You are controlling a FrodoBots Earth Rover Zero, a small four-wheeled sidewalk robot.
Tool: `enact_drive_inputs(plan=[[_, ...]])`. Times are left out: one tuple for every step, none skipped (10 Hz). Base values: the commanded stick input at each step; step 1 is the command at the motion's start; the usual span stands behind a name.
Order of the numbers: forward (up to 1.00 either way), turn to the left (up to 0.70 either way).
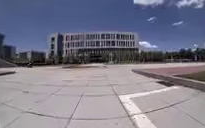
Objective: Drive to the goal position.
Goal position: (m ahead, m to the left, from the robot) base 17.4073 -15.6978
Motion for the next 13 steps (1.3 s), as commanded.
enact_drive_inputs(plan=[[0.5, 0.0], [0.5, 0.0], [0.5, 0.0], [0.5, 0.0], [0.5, 0.0], [0.5, 0.0], [0.5, 0.0], [0.5, 0.0], [0.5, 0.0], [0.5, 0.0], [0.5, 0.0], [0.5, 0.0], [0.5, 0.0]])
